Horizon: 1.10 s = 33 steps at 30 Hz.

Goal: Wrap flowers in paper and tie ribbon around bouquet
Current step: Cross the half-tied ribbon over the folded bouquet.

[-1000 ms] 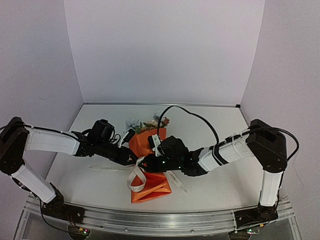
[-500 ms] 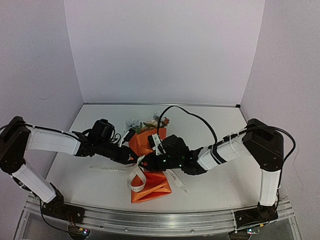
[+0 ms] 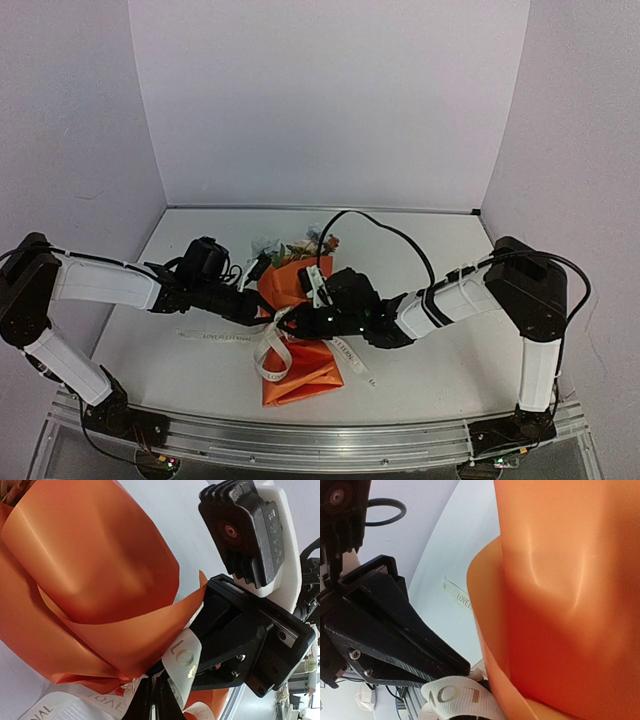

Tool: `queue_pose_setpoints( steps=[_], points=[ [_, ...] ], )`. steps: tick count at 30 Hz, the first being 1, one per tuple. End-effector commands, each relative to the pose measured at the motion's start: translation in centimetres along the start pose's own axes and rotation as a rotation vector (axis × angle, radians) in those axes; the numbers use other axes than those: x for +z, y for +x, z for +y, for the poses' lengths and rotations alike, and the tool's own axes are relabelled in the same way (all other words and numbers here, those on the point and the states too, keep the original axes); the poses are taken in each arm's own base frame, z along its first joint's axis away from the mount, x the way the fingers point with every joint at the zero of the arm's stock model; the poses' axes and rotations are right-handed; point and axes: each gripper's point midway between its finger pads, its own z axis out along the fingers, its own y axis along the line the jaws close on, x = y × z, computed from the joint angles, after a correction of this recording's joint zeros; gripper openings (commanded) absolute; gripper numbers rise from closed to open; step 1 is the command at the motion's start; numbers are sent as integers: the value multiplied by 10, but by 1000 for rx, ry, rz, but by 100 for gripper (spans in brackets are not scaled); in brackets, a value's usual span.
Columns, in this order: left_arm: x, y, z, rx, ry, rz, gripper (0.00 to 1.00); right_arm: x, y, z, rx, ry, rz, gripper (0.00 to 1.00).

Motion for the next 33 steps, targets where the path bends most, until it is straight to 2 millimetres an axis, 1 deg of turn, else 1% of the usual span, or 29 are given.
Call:
queue_pose_setpoints(
  steps=[1,3,7,12,16,17,18,21,25,27,29,33],
  points=[
    [1,-11,5,13,-51,-36,1,-10,-28,54,-48,-165,-102,6],
    [-1,-14,7,14,-72,-49,0,-13,-27,49,-46,-135,-104,14],
    [-5,-17,7,19,-87,-65,0,-27,-26,41,-53,-77,-109,30],
    [-6,-20,4,23,-76,-79,0,-44,-26,42,-48,-35,-115,37],
    [-8,-22,-5,35,-37,-90,0,-49,-25,29,-51,107,-97,45],
    [-9,-23,-7,39,-29,-93,0,-49,-26,23,-47,153,-90,46],
    [-10,-23,-8,44,-24,-94,0,-50,-27,18,-46,191,-85,47],
    [-10,-21,-11,50,-9,-86,0,-46,-29,14,-31,235,-77,49],
    [-7,-17,-15,56,17,-67,0,-40,-30,14,9,245,-67,49],
    [-6,-15,-17,59,25,-57,0,-38,-34,17,15,249,-69,48],
    [-5,-14,-17,64,29,-49,0,-39,-36,15,-3,278,-71,45],
    [-4,-11,-19,73,41,-36,0,-43,-39,8,-57,327,-82,47]
  ],
)
